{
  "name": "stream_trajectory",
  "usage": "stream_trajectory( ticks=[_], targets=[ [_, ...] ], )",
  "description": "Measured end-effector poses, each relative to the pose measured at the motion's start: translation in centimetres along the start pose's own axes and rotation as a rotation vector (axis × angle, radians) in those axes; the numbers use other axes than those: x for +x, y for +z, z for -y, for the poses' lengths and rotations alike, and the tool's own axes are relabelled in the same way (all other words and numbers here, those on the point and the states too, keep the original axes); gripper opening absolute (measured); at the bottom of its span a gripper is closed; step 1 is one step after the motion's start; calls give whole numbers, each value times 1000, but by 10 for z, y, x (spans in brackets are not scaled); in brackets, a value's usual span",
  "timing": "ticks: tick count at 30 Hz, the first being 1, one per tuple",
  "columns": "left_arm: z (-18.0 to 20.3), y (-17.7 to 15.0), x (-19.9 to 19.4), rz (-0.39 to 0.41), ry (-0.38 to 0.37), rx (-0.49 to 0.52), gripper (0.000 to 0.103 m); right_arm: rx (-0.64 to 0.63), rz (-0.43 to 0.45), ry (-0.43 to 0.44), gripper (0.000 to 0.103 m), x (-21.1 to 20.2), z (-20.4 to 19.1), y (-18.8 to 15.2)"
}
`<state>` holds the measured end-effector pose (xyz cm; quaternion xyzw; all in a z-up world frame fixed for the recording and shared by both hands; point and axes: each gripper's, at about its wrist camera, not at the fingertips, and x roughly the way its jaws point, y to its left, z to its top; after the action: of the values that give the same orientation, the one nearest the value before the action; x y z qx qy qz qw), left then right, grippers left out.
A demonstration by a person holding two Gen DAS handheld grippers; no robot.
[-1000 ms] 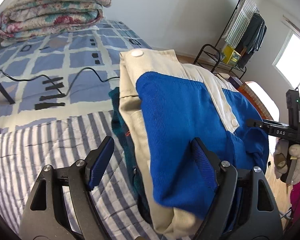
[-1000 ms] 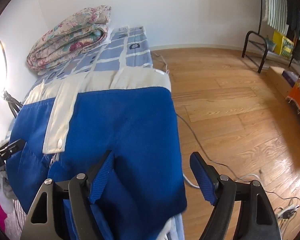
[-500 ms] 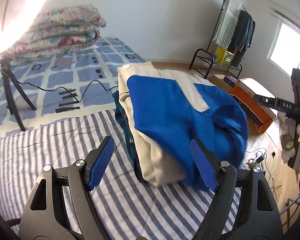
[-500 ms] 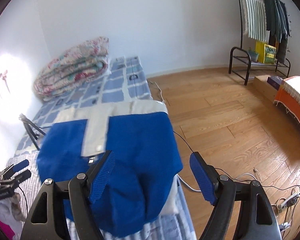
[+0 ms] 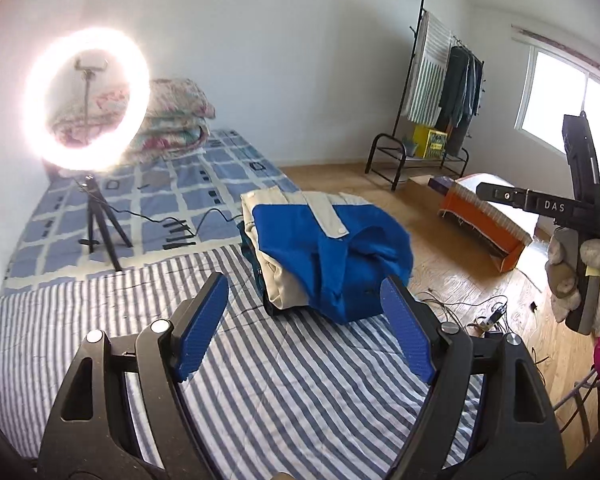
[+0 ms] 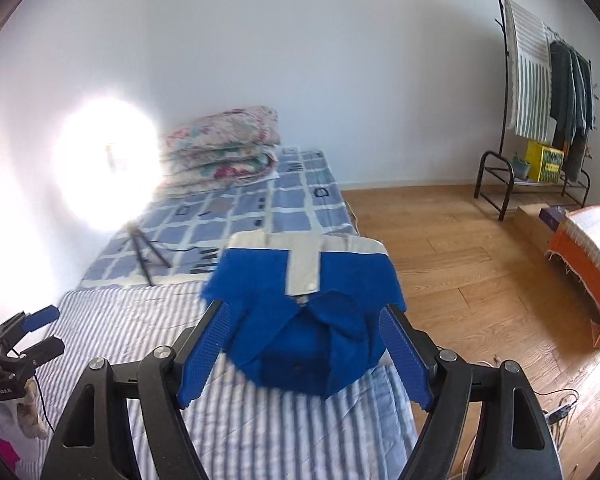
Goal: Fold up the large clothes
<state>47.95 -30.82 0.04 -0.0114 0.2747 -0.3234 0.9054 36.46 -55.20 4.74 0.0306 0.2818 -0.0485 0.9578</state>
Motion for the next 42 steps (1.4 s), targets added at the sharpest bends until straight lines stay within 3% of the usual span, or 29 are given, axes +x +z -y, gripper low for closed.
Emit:
stream_trajectory(
  ticks=[10, 13, 19, 28, 35, 42],
  targets=[
    [42, -26, -127, 67, 36, 71, 81, -22, 56, -7, 81, -115, -61, -41],
    [46, -41, -150, 61, 19, 48, 81, -2, 60, 7, 82, -136, -70, -58],
    [60, -80, -186, 57, 77, 100, 82, -39, 90, -11, 85, -168, -98, -97],
    [55, -126, -214, 53, 88, 46, 82, -59, 124, 1, 90, -176, -126, -149],
    [53, -144, -225, 90, 116, 52, 102, -76, 138, -16, 95, -170, -135, -172],
    [53, -161, -217, 49, 163, 68, 103, -43, 133, -26, 103, -163, -129, -192]
  ],
)
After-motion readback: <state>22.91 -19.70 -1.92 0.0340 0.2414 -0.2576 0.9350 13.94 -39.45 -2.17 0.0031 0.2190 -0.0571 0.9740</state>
